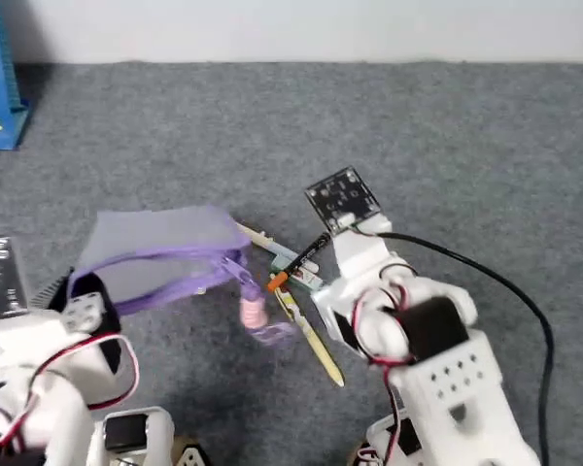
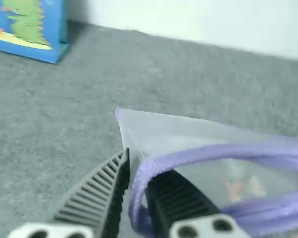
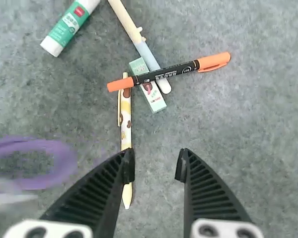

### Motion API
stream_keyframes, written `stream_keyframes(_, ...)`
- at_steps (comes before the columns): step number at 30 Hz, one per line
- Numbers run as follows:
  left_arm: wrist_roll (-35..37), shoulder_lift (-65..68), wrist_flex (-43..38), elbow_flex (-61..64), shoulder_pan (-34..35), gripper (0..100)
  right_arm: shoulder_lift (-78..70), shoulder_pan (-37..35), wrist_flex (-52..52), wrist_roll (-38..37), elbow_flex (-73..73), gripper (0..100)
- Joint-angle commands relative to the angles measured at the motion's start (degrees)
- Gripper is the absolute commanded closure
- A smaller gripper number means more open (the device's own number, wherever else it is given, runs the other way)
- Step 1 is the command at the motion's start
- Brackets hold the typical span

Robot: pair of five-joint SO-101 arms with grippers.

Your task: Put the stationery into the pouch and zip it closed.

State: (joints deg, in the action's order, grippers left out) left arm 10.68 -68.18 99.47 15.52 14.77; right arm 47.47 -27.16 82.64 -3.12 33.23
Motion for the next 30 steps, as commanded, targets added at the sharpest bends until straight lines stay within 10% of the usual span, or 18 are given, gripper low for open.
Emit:
stream_keyframes(1,0.3,5.7,1.1,-5.3,3.5,99,-4.7,0.7,-3.5,0.6,-0.4,85.0)
stream_keyframes(30,0.3,15.9,1.0,-1.3,11.3,99,-37.1,-7.4,-33.5,4.3,7.1,85.2)
